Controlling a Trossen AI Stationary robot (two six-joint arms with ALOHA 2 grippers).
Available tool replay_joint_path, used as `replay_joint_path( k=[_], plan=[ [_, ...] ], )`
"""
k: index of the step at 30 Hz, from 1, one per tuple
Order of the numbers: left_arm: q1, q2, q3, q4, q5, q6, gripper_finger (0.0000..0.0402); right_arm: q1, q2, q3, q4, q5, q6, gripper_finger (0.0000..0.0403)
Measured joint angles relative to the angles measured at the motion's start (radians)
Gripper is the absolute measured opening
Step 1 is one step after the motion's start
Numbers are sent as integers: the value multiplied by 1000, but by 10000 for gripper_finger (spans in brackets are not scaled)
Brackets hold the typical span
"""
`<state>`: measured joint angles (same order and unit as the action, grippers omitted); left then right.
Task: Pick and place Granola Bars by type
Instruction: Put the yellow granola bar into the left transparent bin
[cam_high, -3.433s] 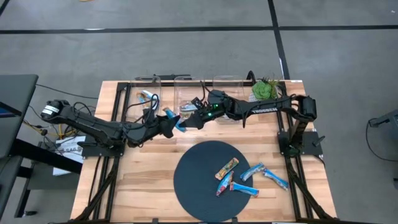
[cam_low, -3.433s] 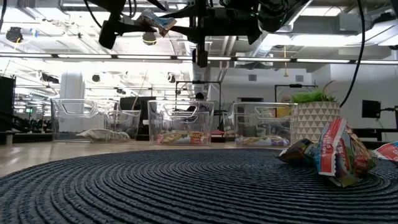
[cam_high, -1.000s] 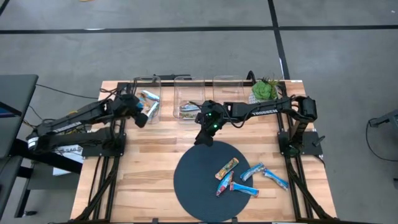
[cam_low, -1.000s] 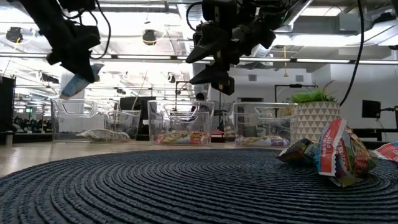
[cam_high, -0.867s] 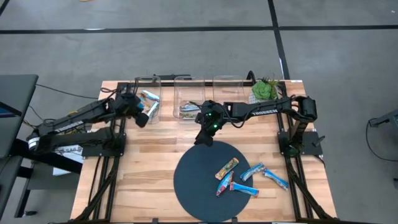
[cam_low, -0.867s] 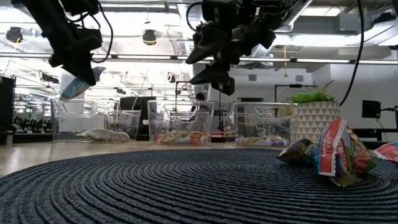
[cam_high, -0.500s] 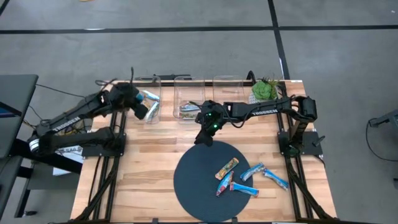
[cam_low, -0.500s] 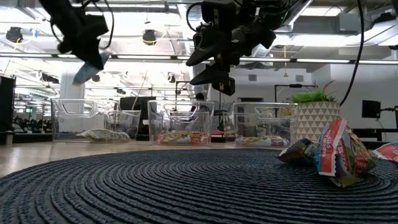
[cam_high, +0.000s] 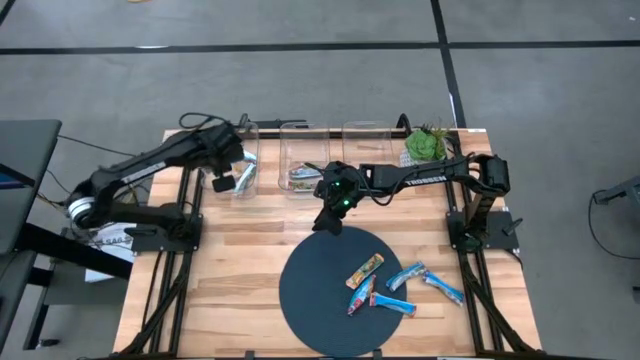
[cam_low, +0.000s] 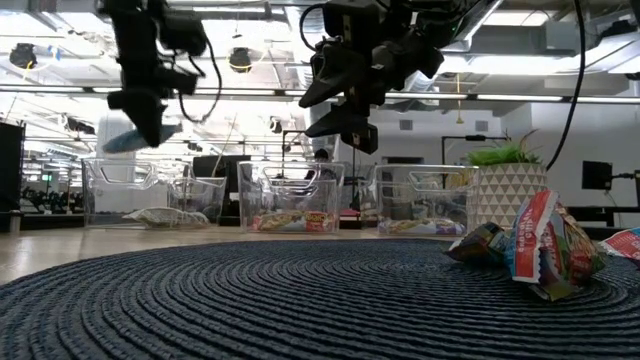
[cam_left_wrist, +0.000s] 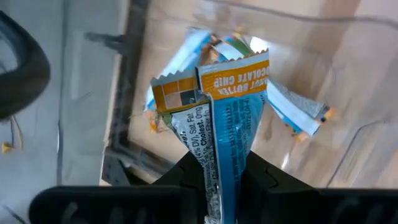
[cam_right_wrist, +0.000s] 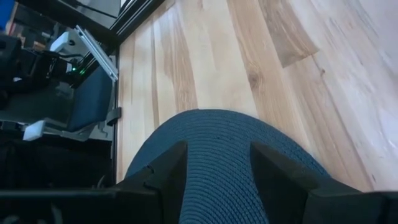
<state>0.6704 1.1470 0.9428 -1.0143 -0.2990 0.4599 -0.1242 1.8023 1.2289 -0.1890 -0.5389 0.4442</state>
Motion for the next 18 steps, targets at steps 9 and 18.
replay_joint_path(
  k=[9, 18],
  plan=[
    [-1, 167, 0, 0, 8, 157, 43, 0, 0, 0, 0, 16, 0, 164],
    [-2, 277, 0, 26, 59, 177, 43, 0, 0, 0, -1, 17, 0, 165]
  ],
)
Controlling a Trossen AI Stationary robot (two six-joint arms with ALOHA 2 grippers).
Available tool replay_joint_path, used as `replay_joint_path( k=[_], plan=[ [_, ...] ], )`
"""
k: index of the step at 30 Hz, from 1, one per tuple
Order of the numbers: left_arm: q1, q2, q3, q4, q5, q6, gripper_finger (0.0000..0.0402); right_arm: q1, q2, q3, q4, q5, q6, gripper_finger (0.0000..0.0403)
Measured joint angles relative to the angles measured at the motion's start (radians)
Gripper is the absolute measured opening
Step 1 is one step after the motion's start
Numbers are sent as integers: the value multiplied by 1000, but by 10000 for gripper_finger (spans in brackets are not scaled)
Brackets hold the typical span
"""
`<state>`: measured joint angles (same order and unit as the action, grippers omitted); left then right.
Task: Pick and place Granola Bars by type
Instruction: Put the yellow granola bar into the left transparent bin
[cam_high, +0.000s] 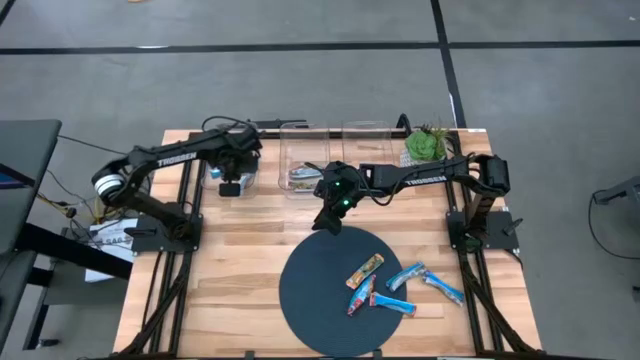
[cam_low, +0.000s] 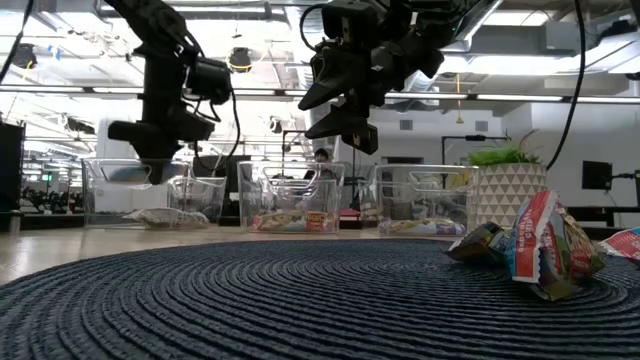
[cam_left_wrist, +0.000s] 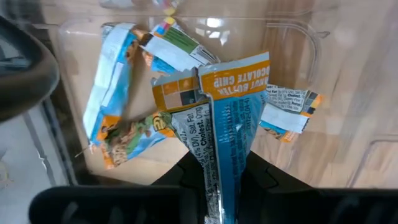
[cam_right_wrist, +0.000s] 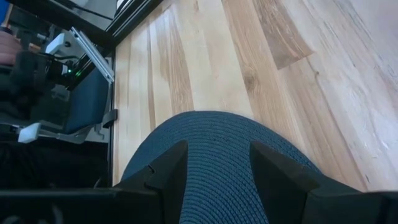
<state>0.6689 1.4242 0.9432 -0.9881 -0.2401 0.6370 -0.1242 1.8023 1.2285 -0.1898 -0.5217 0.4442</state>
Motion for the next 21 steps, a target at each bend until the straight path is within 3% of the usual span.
replay_joint_path(
  k=[13, 21],
  plan=[
    [0, 30, 0, 12, -1, 114, 43, 0, 0, 0, 0, 0, 0, 163],
    [1, 30, 0, 12, 27, 102, 61, 0, 0, 0, 0, 0, 0, 163]
  ],
)
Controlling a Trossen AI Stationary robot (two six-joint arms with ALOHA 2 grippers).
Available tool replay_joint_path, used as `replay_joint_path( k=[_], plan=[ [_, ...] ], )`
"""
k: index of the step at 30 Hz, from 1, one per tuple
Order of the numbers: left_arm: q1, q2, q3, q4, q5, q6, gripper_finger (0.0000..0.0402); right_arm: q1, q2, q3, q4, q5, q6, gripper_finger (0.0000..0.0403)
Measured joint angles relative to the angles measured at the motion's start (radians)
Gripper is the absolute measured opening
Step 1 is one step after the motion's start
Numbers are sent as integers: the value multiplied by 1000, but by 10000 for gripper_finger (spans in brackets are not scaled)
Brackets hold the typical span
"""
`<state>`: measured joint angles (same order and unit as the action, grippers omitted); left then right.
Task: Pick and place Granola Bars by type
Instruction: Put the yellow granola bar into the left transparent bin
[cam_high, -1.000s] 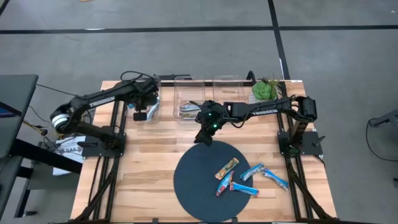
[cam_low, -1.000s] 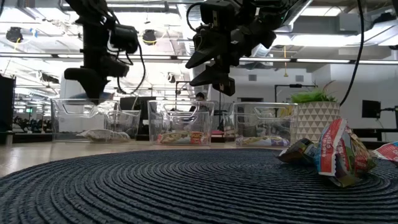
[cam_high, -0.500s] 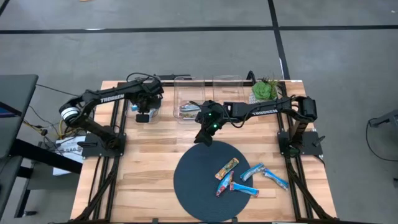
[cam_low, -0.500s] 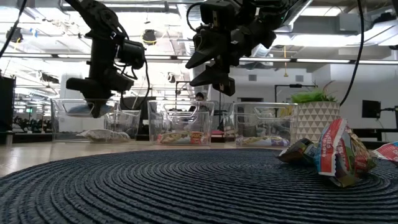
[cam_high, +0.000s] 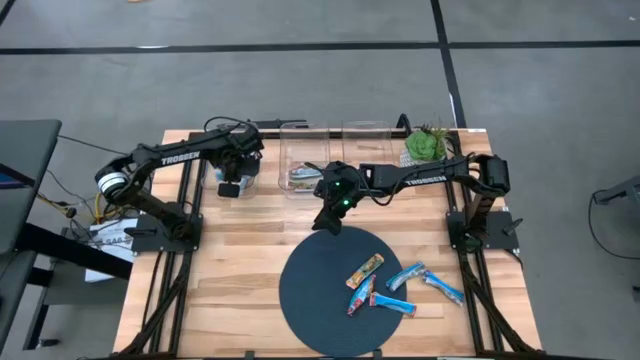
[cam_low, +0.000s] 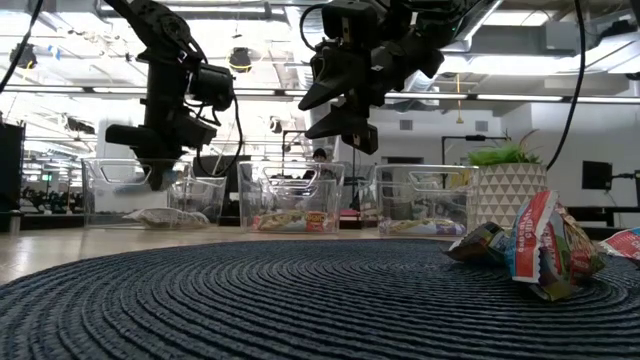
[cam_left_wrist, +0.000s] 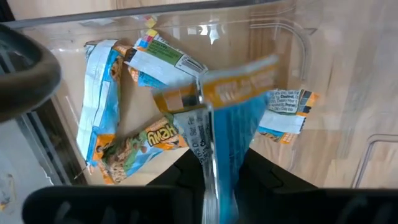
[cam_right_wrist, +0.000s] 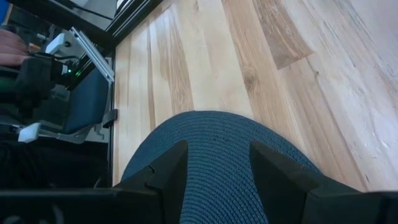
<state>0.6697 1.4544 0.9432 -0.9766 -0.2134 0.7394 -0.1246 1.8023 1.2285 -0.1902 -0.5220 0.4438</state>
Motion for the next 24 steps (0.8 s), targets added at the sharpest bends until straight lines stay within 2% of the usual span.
replay_joint_path(
  k=[8, 15, 19, 24],
  plan=[
    [0, 0, 0, -1, -1, 0, 102, 0, 0, 0, 0, 0, 0, 163],
    [0, -13, 0, -1, 9, -47, 110, 0, 0, 0, 0, -3, -1, 163],
    [0, -65, 0, 4, 66, -106, 110, 0, 0, 0, 0, -13, -3, 163],
    [-1, -173, 0, 22, 77, -200, 110, 5, 0, 0, 0, -27, -4, 163]
  ],
)
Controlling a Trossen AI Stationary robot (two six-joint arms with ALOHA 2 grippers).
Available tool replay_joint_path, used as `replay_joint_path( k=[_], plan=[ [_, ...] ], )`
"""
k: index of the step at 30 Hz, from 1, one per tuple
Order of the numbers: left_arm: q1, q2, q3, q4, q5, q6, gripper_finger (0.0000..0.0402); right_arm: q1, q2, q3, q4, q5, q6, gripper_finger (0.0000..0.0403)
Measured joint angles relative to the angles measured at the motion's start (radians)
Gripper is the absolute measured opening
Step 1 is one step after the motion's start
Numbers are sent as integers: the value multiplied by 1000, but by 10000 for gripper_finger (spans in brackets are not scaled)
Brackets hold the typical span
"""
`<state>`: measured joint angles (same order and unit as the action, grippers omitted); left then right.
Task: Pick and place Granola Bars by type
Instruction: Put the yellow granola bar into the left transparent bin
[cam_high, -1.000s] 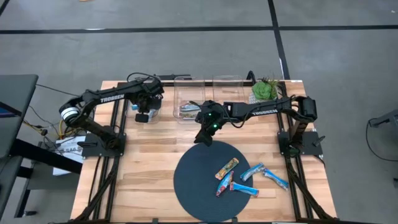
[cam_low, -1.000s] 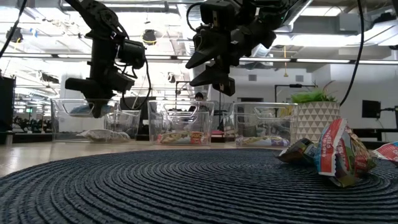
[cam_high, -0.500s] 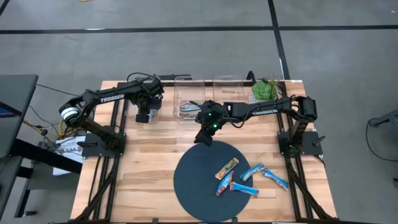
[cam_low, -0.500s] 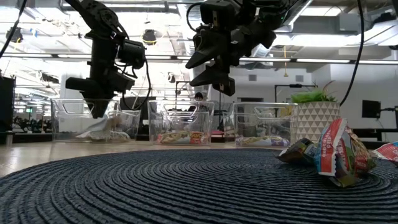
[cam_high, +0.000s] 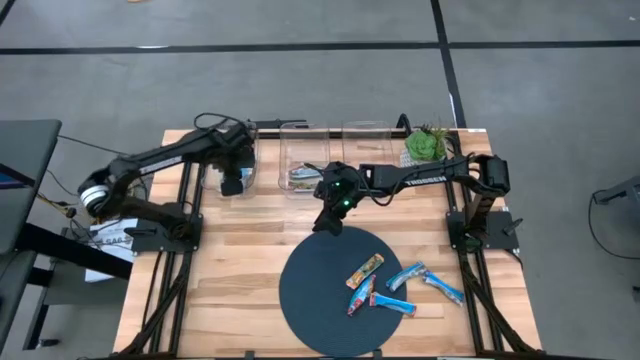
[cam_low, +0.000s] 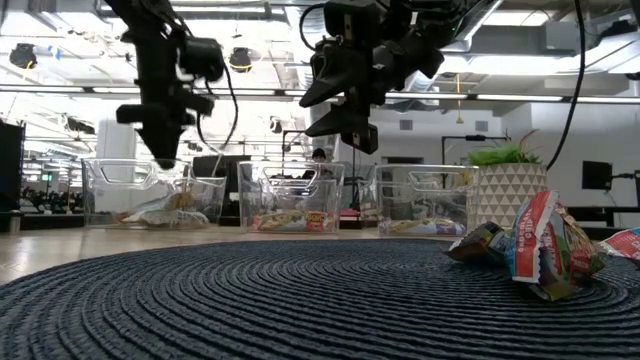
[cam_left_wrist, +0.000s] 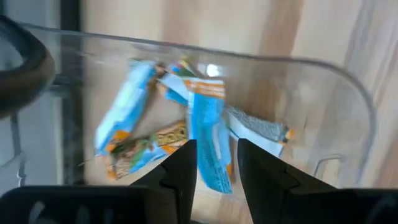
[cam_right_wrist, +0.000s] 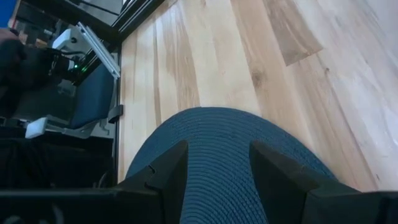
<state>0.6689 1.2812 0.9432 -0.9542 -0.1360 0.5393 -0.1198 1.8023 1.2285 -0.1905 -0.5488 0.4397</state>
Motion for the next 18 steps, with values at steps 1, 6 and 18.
replay_joint_path(
  k=[1, 6, 18],
  plan=[
    [0, -28, 0, 4, 0, -19, 110, 1, 0, 0, 0, 0, -3, 163],
    [0, -181, 17, 13, 17, -156, 110, 2, 0, 0, 0, -12, -4, 163],
    [-79, -387, 127, 169, 205, -527, 110, 8, 0, 0, 0, -72, -49, 163]
  ],
)
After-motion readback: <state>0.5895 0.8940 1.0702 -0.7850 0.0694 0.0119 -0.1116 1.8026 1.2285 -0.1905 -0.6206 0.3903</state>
